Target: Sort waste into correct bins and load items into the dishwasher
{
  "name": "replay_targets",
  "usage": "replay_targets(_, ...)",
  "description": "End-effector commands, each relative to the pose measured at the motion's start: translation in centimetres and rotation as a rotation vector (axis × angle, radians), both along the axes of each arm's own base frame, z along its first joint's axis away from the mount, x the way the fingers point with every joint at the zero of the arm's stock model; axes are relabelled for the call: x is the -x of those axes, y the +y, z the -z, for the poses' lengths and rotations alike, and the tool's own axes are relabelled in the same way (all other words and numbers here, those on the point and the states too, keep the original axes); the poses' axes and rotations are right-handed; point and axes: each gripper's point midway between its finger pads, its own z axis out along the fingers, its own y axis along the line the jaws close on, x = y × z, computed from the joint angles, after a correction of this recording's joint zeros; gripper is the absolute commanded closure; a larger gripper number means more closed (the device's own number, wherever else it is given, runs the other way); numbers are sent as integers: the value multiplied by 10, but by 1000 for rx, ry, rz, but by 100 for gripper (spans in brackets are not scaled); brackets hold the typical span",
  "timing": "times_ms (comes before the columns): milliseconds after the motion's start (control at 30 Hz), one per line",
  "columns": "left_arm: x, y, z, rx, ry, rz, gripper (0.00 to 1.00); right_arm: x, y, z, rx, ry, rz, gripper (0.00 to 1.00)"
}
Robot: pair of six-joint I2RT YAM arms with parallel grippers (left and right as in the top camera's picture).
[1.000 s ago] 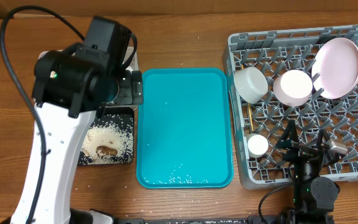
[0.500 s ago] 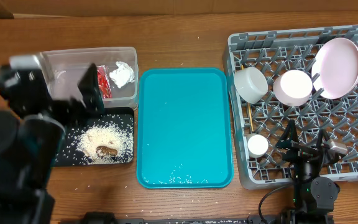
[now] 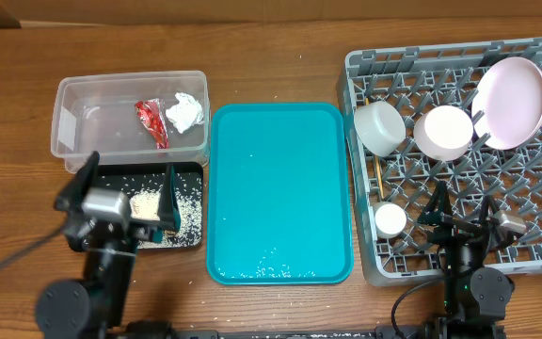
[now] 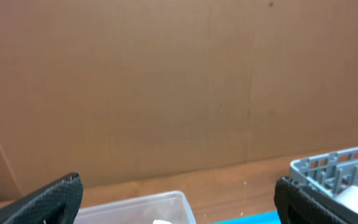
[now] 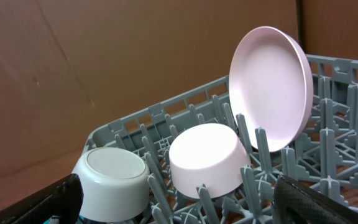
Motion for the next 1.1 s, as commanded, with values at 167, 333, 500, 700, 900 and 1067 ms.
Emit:
replay_targets(167,3,2,78,-22,-50,-7,0,0,-1,3,7,3,6,0)
replay_targets(333,1,2,102,-20,-127,-8,0,0,-1,3,7,3,6,0)
replay_targets(500,-5,3,121,-20,-113,-15,0,0,-1,3,7,3,6,0)
replay_targets(700,-8,7,135,-15,-55,-36,0,0,-1,3,7,3,6,0)
replay_targets(900,-12,6,163,-14,63,-32,0,0,-1,3,7,3,6,0)
replay_targets(1067,-12,8,194,-13,192,-37,0,0,-1,3,7,3,6,0)
